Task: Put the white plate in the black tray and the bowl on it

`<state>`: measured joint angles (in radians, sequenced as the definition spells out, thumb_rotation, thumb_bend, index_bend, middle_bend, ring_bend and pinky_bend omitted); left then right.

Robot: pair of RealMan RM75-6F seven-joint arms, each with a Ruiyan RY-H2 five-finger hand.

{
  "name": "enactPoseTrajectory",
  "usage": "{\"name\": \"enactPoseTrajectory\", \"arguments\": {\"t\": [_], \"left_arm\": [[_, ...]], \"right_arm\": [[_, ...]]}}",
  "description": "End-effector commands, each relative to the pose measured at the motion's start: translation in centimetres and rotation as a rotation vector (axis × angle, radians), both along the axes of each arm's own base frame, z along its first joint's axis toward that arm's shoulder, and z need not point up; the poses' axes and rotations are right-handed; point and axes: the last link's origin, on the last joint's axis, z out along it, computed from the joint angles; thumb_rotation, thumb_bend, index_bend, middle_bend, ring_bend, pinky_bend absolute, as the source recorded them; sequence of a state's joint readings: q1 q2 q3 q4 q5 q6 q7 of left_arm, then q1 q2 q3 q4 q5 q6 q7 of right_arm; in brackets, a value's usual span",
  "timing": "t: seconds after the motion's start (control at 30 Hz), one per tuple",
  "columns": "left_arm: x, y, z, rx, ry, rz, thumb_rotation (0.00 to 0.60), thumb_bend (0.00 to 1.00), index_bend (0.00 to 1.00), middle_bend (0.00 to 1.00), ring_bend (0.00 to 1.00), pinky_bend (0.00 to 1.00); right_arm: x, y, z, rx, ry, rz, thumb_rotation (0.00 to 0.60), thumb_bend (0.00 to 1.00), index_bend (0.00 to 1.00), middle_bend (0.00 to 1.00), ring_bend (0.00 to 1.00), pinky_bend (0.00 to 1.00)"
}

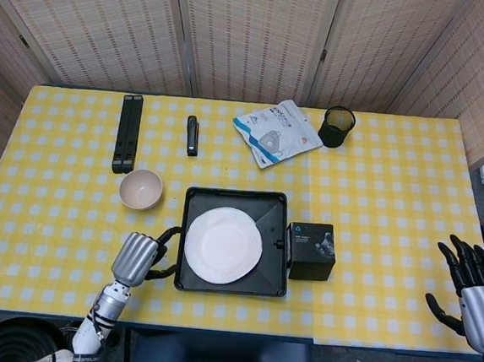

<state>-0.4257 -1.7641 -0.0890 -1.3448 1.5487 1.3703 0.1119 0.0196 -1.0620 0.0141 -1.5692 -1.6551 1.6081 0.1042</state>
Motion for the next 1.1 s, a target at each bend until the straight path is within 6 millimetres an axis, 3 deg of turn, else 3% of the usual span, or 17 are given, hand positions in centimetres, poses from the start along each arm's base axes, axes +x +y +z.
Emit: {"name": "enactPoseTrajectory", "arguments": {"t": [0.03,0.33,1.1], "left_arm": [[-2.9,2.3,1.6,0.052,0.057,0.091,0.600,0.30,0.37,1.00,1.00,1.00],[-6.4,5.2,2.2,0.070,0.121,0.190,0.600,0.48,0.43,1.00,1.00,1.00],[-7.1,9.4,-0.1,0.078,0.163,0.215,0.600,0.48,0.46,1.00,1.00,1.00]], "right_arm": [[0.1,-0.1,-0.3,0.007,0.006,0.003,0.600,0.33,0.00,0.00,0.00,0.00],[0.1,-0.7,-1.1,0.030,0.029,-0.014,0.600,0.33,0.00,0.00,0.00,0.00],[-0.5,-1.6,-1.2,0.025,0.041,-0.064,0.600,0.33,0.00,0.00,0.00,0.00]]}}
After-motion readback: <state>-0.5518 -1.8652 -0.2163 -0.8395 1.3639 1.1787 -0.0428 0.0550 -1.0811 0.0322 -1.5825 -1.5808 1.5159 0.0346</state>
